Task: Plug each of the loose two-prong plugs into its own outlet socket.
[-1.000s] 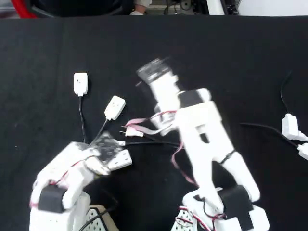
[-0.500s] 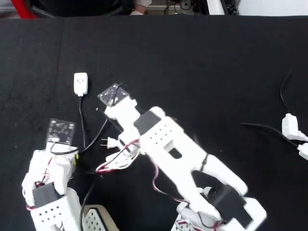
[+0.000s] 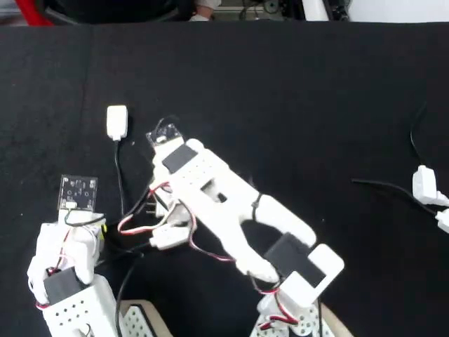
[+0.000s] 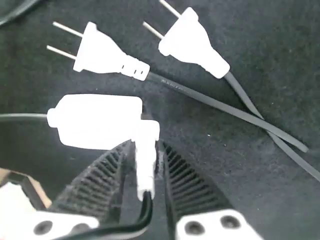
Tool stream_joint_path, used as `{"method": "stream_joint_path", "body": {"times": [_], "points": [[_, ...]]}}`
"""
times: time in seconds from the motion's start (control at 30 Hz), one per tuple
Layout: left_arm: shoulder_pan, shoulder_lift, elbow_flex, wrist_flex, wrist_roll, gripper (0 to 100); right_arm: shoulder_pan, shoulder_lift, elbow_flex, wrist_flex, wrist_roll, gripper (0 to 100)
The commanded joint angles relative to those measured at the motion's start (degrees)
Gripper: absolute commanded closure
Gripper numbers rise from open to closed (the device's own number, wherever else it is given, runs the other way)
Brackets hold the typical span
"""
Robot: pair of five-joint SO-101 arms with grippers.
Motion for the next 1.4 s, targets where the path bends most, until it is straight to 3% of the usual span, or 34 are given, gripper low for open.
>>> {"method": "stream_joint_path", "body": {"times": [0.0,0.4,0.63,1.37], "points": [[-0.66,-0.26,-0.13,-1.23,0.35,76,-0.26,-2.42,-3.12,1.76,-1.23,98.5],[-0.57,-0.26,0.75,-2.55,0.35,76,-0.62,-6.99,-2.24,4.04,-1.41,98.5],[-0.57,-0.26,0.75,-2.64,0.35,76,-4.84,-6.55,-2.15,2.81,-4.22,98.5],[-0.57,-0.26,1.19,-2.81,0.35,76,-4.84,-6.37,3.21,-0.88,-5.27,98.5]]}}
